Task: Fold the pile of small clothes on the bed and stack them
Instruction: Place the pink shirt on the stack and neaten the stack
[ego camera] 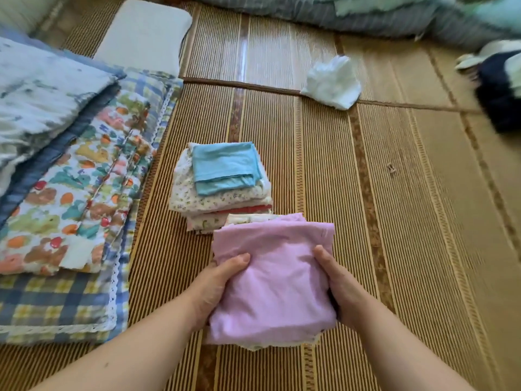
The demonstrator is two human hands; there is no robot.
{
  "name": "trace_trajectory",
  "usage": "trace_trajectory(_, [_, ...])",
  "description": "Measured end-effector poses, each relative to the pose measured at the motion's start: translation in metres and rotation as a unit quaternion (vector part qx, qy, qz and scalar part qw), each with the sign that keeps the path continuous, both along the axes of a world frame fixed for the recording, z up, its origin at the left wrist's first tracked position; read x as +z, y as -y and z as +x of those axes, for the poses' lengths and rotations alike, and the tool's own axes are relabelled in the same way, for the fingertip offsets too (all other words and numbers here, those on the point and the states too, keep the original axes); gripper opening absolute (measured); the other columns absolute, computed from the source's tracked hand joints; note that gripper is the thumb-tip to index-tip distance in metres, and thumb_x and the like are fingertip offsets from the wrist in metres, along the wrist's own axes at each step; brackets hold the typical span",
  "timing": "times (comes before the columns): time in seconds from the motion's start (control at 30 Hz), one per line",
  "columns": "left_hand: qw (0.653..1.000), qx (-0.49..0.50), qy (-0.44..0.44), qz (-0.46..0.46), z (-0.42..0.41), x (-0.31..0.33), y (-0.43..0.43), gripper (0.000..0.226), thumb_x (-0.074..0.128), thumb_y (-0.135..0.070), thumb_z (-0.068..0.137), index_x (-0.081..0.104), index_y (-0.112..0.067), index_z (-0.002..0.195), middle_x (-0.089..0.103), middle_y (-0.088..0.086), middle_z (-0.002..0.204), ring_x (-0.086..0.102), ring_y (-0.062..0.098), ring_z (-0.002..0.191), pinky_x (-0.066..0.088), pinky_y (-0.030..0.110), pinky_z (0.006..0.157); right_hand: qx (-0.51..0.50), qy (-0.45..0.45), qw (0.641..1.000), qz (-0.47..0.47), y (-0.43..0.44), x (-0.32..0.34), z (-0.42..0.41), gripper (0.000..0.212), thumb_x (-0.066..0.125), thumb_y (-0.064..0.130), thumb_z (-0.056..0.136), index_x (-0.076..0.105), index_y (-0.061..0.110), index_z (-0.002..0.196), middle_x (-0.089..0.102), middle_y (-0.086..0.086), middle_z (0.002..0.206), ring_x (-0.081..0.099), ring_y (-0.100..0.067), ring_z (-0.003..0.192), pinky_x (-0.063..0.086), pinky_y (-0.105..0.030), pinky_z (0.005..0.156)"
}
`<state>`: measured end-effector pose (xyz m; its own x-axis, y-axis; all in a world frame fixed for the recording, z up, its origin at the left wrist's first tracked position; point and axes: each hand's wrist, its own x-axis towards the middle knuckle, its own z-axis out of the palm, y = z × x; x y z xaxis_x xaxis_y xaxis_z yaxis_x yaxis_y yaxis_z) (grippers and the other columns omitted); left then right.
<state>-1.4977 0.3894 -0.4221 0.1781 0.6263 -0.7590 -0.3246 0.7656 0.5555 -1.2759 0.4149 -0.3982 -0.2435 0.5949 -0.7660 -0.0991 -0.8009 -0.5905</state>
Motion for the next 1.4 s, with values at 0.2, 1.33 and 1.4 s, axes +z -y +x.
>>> trace_trajectory(0.2, [0.991,-0.087,0.002,0.100,0.078,0.095,-0.010,0.040,0.078,-0.030,0.069,0.071,-0.010,0.102,0.072,0.020,0.101,0.070,0.032,0.089,0.059,0.039,0.077,-0.052,0.013,0.997,0.054,0.027,0.085,0.084,0.101,0.081,0.069,0.045,0.059,0.015,0.127,0.068,-0.015,0.118,0.065,-0.032,0.108,0.055,-0.041,0.088])
trace_trajectory(1.33, [0.937,-0.282,0.099,0.182,0.817,0.119,0.002,0.048,0.067,-0.028,0.081,0.057,-0.015,0.127,0.067,0.016,0.120,0.063,0.033,0.111,0.047,0.051,0.100,-0.311,0.037,0.947,0.063,0.107,0.125,0.795,0.046,0.058,0.039,0.084,0.063,0.014,0.122,0.068,-0.021,0.114,0.066,-0.035,0.105,0.046,-0.045,0.098])
trace_trajectory(1.4, [0.943,-0.268,0.092,0.175,0.835,0.117,-0.021,0.047,0.067,-0.027,0.082,0.058,-0.016,0.126,0.068,0.015,0.118,0.065,0.033,0.110,0.050,0.047,0.097,-0.289,0.028,0.955,0.060,0.078,0.112,0.818,0.051,0.063,0.041,0.083,0.061,0.013,0.125,0.067,-0.021,0.116,0.064,-0.035,0.108,0.044,-0.045,0.101])
